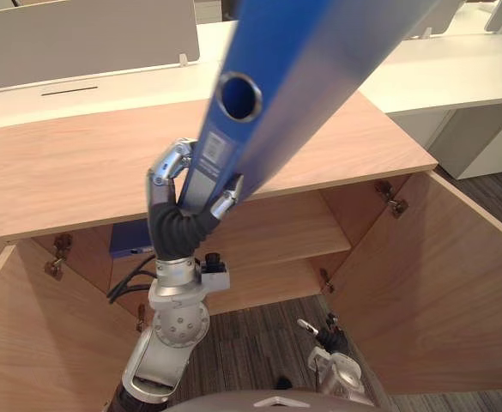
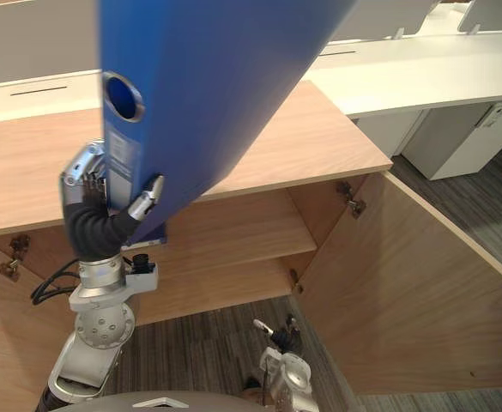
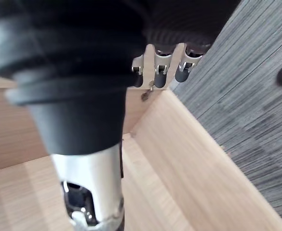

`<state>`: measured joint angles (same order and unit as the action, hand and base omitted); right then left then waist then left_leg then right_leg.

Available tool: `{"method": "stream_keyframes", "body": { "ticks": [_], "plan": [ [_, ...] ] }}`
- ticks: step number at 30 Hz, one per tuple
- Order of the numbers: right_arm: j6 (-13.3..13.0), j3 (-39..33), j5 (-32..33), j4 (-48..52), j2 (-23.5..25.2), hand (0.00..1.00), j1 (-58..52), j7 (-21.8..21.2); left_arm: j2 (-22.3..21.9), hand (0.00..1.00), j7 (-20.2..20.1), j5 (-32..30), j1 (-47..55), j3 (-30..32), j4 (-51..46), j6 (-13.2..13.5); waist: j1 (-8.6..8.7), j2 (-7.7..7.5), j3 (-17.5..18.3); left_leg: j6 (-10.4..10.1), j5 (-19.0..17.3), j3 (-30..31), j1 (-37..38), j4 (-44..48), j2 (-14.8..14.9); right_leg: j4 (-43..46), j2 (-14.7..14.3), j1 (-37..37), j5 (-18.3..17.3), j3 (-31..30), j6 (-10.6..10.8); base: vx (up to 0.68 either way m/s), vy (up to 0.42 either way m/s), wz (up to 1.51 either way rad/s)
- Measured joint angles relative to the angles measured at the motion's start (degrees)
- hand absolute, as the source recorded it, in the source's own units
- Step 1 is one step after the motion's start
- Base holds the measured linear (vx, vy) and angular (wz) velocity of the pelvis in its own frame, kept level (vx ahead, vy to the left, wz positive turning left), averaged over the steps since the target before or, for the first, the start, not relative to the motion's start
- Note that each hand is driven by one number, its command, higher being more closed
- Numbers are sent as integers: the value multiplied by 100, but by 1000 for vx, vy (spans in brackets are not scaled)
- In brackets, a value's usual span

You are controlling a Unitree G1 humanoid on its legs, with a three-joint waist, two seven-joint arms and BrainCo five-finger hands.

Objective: Walk over to the cabinet, pick up the folder, carry it to the office cabinet, place the folder inside the office cabinet, then close the office cabinet door

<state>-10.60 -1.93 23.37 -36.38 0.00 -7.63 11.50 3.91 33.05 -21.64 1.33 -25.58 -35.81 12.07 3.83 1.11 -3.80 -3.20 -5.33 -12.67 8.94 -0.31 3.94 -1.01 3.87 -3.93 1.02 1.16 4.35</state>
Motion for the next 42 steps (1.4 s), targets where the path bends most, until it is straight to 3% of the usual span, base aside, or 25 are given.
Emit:
{"method": "stream_keyframes", "body": {
  "ticks": [6,10,15,25,34,39,42],
  "plan": [
    [-281,118,183,1493,190,0,-362,147,-74,100,-4,1303,356,-125,-127,285,-31,-146,92,1,1,11,-13,-5,-2,-4,6,5,-6,18,11,0,0,0],
    [-565,115,218,2817,322,0,-575,172,-82,100,-382,2381,783,-72,-124,424,-38,-195,102,2,1,22,-20,-6,-8,-7,16,4,-7,36,13,0,0,0],
    [-697,82,211,4046,326,0,-714,165,-105,100,-875,3001,1212,186,-117,424,-47,-202,99,2,1,34,-27,-7,-10,-18,19,1,-9,56,15,0,0,0],
    [-946,-299,96,5830,318,0,-721,82,-111,100,-1396,3153,1313,756,-116,424,-31,-202,97,5,-2,26,-41,-10,-13,-49,18,11,-9,52,16,0,0,0],
    [-1058,-367,506,6054,-102,0,78,-802,-103,100,-1867,3155,1186,965,-86,435,-47,-213,90,17,-11,13,-67,8,-17,-49,19,33,4,29,27,0,0,0],
    [-1004,-233,678,6054,-460,0,264,-1178,-91,100,-2116,3159,1083,959,111,506,-49,-212,89,18,-12,13,-89,9,-18,-48,21,54,10,28,36,0,0,0],
    [-844,-24,784,6028,-771,0,397,-1414,-34,100,-2241,3155,1050,912,182,505,-40,-209,87,18,-12,11,-96,8,-18,-48,21,62,12,24,38,0,0,0]
  ]
}}
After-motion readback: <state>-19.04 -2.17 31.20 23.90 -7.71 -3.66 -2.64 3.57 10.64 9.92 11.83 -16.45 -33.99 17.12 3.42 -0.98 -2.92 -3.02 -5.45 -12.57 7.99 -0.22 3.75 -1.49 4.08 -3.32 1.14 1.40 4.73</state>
